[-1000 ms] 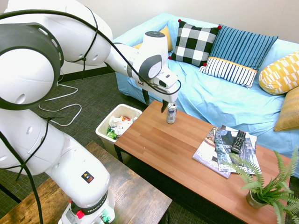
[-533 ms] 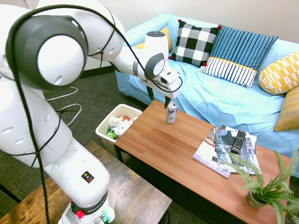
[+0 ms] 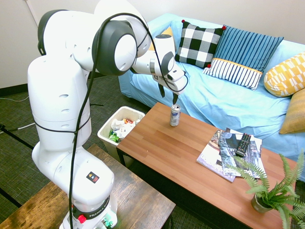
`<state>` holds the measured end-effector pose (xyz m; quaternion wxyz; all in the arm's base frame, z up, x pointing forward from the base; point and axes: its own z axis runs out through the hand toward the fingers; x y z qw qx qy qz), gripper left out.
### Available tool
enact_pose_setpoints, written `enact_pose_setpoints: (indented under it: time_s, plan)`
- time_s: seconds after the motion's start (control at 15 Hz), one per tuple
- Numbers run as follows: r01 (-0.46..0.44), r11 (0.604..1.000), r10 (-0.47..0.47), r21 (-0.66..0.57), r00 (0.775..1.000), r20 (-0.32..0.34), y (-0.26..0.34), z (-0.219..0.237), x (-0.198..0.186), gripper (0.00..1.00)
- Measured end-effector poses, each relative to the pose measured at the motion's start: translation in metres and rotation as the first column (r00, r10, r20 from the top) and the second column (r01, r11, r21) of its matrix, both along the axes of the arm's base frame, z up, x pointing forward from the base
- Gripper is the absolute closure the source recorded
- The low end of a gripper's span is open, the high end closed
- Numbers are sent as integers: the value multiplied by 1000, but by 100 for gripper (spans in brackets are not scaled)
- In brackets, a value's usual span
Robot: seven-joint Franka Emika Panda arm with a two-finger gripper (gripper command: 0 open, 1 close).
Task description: Throw the can in the trash bin
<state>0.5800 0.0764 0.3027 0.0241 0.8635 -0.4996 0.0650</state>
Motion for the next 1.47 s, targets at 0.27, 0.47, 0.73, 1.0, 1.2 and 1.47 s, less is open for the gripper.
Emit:
enact_pose_setpoints:
  time_s: [0.27,0.47,0.73,1.0,1.2,1.47]
  plan:
    - [39,999,-39,-16,999,-22,-6,-32,26,0]
    - [57,998,-58,-19,998,-36,-9,-54,42,0]
    - [74,997,-76,-27,995,-65,-13,-86,56,0]
    - [77,997,-79,-29,993,-90,-7,-111,61,0]
    - [90,995,-93,-35,990,-102,-13,-124,63,100]
    - [99,995,-101,-30,990,-102,-13,-126,65,100]
